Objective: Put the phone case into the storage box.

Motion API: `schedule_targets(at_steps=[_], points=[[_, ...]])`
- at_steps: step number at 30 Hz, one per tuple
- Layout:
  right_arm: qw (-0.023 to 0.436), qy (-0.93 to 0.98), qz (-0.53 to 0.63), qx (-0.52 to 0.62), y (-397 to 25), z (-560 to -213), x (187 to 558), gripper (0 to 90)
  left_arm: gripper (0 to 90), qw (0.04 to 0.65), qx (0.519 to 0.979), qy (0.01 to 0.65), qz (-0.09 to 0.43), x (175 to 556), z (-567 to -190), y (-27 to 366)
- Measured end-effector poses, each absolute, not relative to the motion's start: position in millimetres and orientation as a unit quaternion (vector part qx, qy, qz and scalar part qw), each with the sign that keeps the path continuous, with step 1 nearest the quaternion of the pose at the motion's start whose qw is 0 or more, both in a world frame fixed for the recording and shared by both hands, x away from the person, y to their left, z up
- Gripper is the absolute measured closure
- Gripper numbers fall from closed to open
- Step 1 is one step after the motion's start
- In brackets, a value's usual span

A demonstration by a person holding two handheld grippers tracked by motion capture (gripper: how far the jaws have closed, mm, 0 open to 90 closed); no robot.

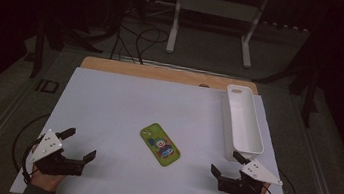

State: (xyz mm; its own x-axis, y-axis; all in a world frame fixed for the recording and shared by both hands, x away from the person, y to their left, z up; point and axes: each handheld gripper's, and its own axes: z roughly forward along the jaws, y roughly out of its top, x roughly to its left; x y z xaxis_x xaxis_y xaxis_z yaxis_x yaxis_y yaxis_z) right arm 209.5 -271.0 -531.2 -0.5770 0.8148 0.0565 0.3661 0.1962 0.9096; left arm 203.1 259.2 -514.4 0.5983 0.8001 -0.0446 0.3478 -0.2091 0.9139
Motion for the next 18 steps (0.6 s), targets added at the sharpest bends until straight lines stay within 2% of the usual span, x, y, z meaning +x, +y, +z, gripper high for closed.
schedule_targets(at_steps=[18], points=[[0.222, 0.738, 0.491, 0.407, -266.7, -527.4, 208.7, 7.7, 0.0, 0.49, 0.747, 0.384, 0.232, 202.6, -515.8, 254.2]])
